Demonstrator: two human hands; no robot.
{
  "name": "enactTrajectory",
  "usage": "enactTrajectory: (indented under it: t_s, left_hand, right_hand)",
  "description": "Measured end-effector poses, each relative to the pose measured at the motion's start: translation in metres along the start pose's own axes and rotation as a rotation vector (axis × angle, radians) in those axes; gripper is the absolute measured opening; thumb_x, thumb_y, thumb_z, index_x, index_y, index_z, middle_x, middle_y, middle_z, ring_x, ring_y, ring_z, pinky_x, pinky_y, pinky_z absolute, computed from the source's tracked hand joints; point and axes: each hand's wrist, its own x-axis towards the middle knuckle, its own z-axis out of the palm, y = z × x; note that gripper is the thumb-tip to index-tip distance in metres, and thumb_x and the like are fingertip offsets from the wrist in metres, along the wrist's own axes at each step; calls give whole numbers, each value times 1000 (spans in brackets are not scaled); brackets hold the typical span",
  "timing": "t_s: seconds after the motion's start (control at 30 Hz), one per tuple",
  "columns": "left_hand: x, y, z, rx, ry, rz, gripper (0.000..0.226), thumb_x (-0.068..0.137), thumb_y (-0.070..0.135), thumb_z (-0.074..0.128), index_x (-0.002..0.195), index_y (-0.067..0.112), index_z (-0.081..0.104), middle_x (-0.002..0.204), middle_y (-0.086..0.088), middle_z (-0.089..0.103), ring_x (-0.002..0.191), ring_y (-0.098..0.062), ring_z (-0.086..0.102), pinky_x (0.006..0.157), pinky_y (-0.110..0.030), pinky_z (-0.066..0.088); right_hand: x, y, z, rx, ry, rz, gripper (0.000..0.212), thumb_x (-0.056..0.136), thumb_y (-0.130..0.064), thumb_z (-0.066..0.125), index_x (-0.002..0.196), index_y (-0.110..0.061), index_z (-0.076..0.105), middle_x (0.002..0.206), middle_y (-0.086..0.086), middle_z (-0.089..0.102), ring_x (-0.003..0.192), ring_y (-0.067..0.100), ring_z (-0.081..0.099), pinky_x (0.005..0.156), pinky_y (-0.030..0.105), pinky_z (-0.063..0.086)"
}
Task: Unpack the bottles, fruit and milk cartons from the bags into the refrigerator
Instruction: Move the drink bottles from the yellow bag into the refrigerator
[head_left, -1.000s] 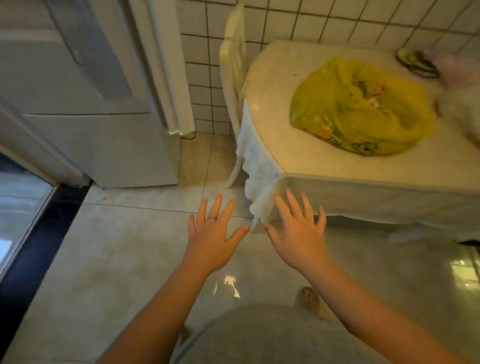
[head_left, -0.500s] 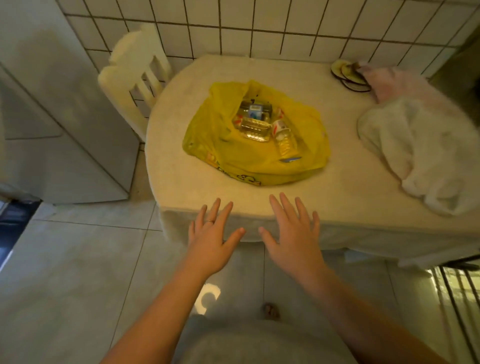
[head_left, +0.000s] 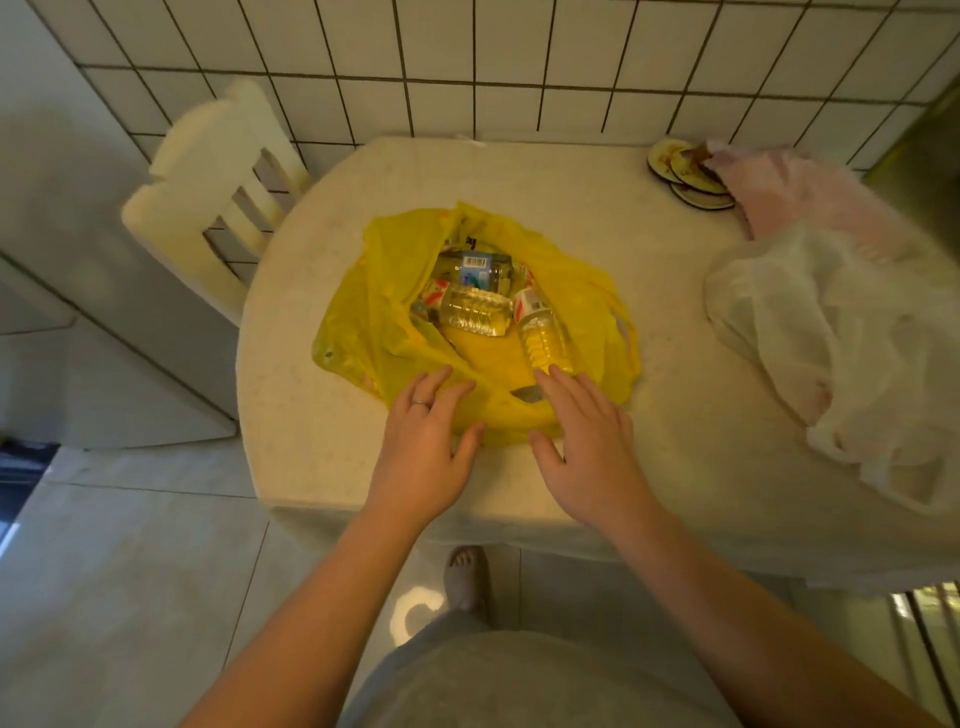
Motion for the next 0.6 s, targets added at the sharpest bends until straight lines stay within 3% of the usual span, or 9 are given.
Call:
enactTrajectory:
  t_s: [0.17,0.3,0.37,0.5,0.6]
  left_hand:
    - [74,-15,-8,229,-9,88,40,91,38,62,128,24,61,149,-6,48,141,-33,34,115,-52,31]
    - [130,-32,-20,405,3,-156,63,82,52,69,138,32,48,159,-6,31,147,-37,21,116,-56,25]
    - [148,-42,-24,405,-11,-249,68,79,53,72,138,32,45,161,-7,23,144,-40,23,111,-55,30]
    - [161,-59,-28,185,-9,-338,52,88,36,69,134,23,47,146,-13,31,116,-40,52,92,-47,49]
    - [162,-71,-36,-75,6,-373,42,90,17,66,130,20,52,133,-12,42,101,-34,60,87,-42,50]
  right_hand:
    - [60,-2,4,48,-6,24,59,95,-28,60,150,-25,39,155,-3,39,146,23,28,116,49,27]
    - [100,-14,14,36,-23,31,59,96,-30,58,151,-26,36,154,-3,39,145,23,30,116,48,26]
    - [117,-20,20,35,-51,33,58,97,-33,55,151,-27,34,156,-3,37,146,22,28,118,49,24]
    - [153,-33,33,65,-142,7,59,97,-33,54,152,-28,32,154,-2,39,143,22,32,115,50,31]
    - [178,-45,42,91,-241,-33,60,96,-31,56,151,-29,32,152,0,43,139,24,39,111,50,37]
